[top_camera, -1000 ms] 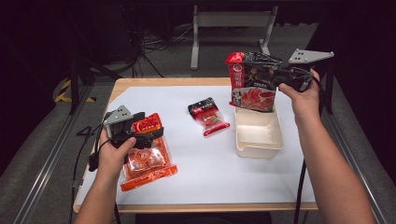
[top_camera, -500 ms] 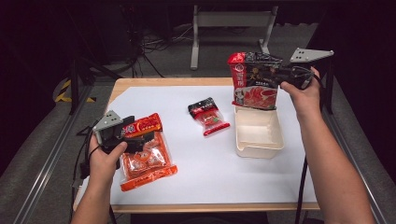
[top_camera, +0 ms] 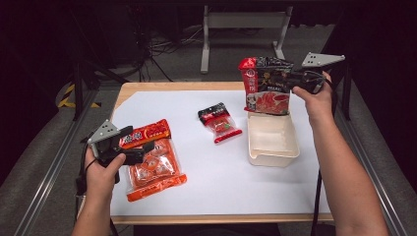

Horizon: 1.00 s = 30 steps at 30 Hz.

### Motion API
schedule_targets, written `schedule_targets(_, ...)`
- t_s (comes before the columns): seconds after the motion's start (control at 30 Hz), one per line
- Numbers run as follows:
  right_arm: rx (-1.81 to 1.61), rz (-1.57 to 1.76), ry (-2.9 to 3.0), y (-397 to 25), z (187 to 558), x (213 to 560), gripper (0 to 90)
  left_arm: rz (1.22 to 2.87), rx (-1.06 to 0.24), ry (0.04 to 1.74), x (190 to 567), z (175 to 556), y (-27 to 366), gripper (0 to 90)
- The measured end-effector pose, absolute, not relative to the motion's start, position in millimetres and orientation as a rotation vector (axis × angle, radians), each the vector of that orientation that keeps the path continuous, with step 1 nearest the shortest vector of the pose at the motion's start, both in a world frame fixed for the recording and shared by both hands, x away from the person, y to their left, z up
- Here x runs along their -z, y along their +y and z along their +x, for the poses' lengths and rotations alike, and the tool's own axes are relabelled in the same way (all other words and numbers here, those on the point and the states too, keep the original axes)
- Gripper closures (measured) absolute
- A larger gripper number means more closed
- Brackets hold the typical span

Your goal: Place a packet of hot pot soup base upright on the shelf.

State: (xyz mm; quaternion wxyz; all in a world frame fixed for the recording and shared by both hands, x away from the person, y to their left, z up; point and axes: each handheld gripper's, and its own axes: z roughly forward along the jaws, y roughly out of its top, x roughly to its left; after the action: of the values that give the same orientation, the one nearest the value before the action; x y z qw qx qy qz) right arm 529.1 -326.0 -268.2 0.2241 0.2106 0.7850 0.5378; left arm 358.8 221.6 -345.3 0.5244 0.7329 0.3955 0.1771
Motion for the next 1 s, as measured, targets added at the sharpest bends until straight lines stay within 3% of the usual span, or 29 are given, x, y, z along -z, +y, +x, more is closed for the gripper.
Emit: schedule_targets(1.0,-1.452,0.640,2.174,-330,536,312,76.3,1.767,-0.409,0.940,348,363,219,4.5)
